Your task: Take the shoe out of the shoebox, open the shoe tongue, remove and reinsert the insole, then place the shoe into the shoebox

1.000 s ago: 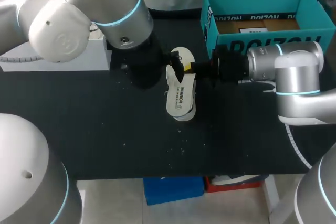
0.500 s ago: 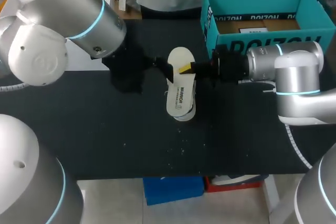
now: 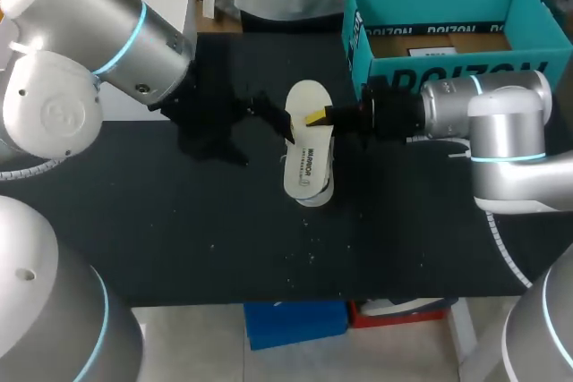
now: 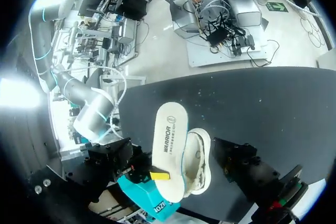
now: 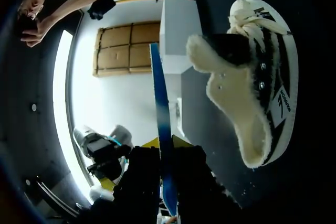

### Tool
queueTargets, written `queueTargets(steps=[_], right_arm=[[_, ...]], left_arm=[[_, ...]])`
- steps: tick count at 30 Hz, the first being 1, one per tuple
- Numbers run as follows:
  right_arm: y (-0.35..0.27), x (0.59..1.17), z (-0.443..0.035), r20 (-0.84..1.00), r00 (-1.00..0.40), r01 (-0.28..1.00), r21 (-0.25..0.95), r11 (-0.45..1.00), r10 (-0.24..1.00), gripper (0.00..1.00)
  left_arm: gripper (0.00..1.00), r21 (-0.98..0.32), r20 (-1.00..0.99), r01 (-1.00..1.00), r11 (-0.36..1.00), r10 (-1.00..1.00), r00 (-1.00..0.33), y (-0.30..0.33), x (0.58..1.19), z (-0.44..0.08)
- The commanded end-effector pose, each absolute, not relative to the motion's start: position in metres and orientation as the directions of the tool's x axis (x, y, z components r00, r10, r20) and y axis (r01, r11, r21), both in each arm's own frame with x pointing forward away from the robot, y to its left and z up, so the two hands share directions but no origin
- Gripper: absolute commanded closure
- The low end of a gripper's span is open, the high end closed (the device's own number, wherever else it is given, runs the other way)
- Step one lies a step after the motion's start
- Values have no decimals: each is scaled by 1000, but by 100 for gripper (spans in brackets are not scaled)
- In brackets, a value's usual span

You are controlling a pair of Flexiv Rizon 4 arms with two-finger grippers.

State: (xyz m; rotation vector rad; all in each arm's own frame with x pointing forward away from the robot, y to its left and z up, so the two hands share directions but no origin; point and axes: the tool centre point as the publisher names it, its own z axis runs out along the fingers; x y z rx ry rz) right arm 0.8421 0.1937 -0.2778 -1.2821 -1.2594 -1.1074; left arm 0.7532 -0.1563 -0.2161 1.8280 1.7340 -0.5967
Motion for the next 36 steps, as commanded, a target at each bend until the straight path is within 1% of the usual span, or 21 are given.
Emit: queueTargets(steps=[1, 3, 4, 22, 23, 25, 26, 29, 36], right_arm=[[195, 842, -278, 994, 45, 999, -47, 23, 99, 100], [195, 842, -278, 994, 45, 999, -47, 23, 99, 100], [195, 842, -278, 994, 45, 999, -47, 23, 99, 100], [195, 842, -278, 994, 45, 999, -47, 23, 99, 100], [195, 842, -278, 994, 45, 999, -47, 23, 99, 100], [195, 842, -278, 994, 45, 999, -47, 23, 99, 100], [195, 842, -278, 994, 45, 999, -47, 23, 99, 100], [195, 842, -278, 994, 45, 999, -47, 23, 99, 100], [195, 842, -278, 994, 45, 999, -47, 23, 99, 100]], left_arm=[[0, 159, -838, 987, 8, 529, 131, -145, 749, -231], [0, 162, -859, 987, -6, 491, 144, -144, 746, -235], [0, 159, -856, 987, 14, 501, 131, -143, 746, -239], [0, 159, -856, 987, 14, 501, 131, -143, 746, -239], [0, 182, -872, 983, 29, 467, 147, -142, 745, -238], [0, 187, -893, 982, 42, 423, 152, -142, 744, -241], [0, 206, -891, 977, 46, 421, 168, -142, 743, -242], [0, 211, -907, 975, 70, 385, 168, -143, 745, -249], [0, 178, -951, 978, 110, 276, 142, -145, 757, -258]])
